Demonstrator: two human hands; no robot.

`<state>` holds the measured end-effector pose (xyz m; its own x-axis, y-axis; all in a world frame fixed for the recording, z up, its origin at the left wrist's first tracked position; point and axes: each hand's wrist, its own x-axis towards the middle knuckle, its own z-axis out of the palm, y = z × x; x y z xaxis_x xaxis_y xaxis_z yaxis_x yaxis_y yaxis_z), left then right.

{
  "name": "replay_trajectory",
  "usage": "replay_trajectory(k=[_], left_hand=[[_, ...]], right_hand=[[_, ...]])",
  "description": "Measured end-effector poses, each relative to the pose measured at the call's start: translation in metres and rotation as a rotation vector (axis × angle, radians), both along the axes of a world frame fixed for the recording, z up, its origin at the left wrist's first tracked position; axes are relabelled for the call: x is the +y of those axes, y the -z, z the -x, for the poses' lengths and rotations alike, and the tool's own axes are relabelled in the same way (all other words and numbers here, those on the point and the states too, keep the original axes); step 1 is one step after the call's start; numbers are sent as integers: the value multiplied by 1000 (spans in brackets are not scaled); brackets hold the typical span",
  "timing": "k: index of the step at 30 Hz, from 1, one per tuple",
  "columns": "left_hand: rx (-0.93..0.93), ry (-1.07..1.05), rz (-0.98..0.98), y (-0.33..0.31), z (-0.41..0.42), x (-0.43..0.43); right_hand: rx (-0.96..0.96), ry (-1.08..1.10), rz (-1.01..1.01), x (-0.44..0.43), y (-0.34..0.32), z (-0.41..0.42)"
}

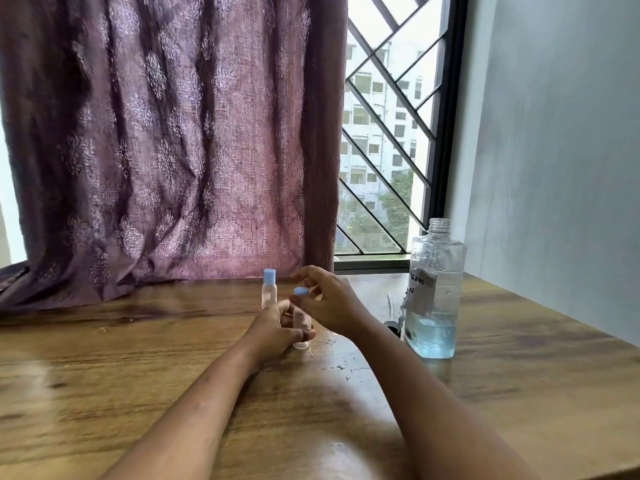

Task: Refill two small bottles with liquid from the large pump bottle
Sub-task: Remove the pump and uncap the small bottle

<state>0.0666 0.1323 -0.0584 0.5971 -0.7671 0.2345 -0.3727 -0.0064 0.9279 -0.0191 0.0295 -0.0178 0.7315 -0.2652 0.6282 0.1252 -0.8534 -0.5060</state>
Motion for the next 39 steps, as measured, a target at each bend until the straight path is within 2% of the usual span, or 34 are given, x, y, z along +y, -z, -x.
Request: replay_trajectory(k=[5, 15, 22, 30, 39], left_hand=[[1, -5, 20, -3, 6, 0], [-28, -8, -11, -2, 3, 2], [20, -9, 17, -5, 8, 2], [-36, -6, -28, -5, 7, 4], [-122, -45, -19, -11, 14, 7]], right_hand=[[-29, 11, 72, 0, 2, -2], [-35, -34, 43, 2, 5, -8], [-21, 34, 78, -1, 8, -9], [-12, -66, 33, 5, 5, -8], [46, -34, 61, 0, 12, -12]])
